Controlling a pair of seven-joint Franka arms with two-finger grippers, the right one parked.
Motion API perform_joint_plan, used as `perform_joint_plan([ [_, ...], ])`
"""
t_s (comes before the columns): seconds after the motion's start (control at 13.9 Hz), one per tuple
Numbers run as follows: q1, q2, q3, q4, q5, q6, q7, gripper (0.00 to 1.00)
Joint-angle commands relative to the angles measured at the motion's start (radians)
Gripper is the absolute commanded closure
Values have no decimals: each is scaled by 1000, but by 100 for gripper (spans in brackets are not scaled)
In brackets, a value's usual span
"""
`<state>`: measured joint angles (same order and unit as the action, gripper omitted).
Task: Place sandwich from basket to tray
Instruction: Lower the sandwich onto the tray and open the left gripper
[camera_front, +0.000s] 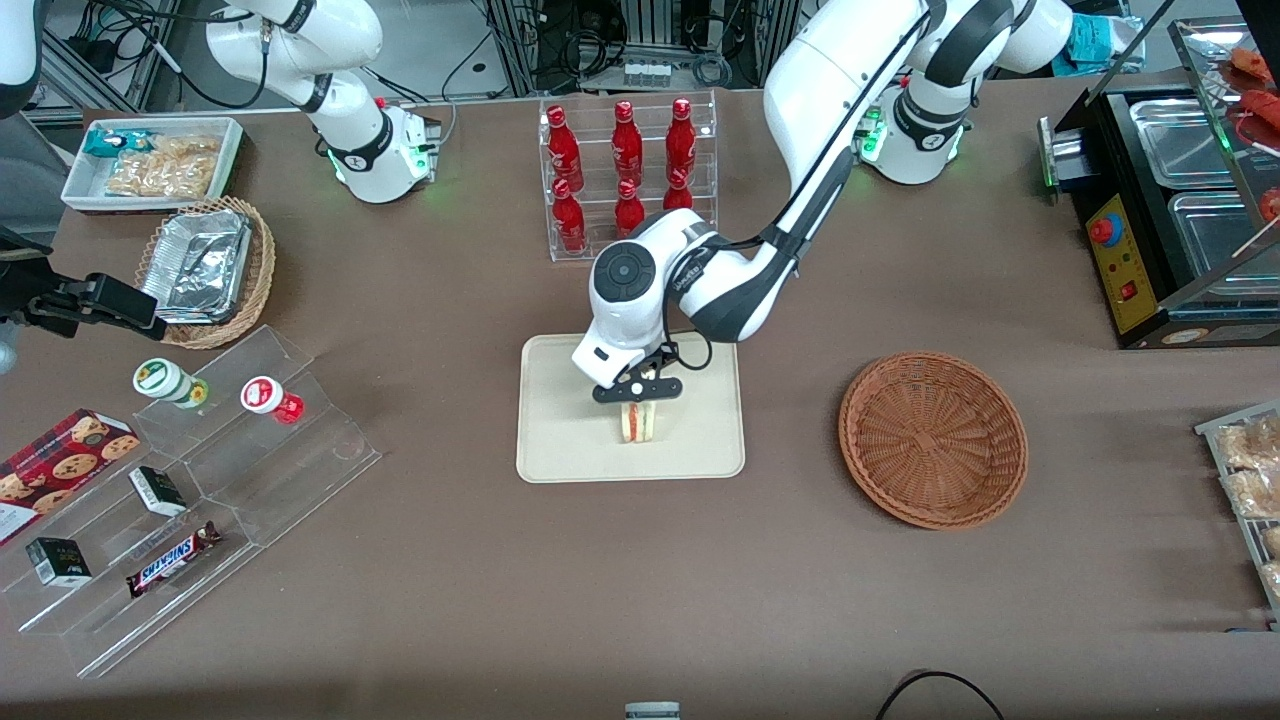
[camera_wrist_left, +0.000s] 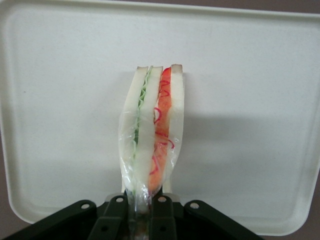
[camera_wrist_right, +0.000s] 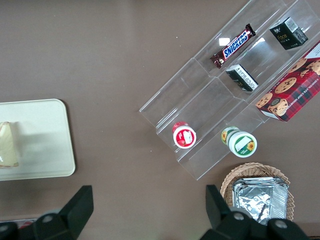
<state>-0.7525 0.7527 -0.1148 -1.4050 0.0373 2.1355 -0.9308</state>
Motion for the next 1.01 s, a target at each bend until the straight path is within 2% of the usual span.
perform_joint_plan([
  [0.0, -21, 22, 15, 14, 7, 40, -25, 62],
  [0.07, -19, 22, 15, 12, 7, 43, -23, 7],
  [0.14, -19, 22, 15, 11, 6, 43, -25, 0],
  [0.51, -19, -24, 21, 18, 18, -15, -23, 0],
  [0.87, -15, -143, 61, 27, 47, -251, -23, 0],
  [0.94, 23, -180, 64, 18, 47, -287, -5, 0],
])
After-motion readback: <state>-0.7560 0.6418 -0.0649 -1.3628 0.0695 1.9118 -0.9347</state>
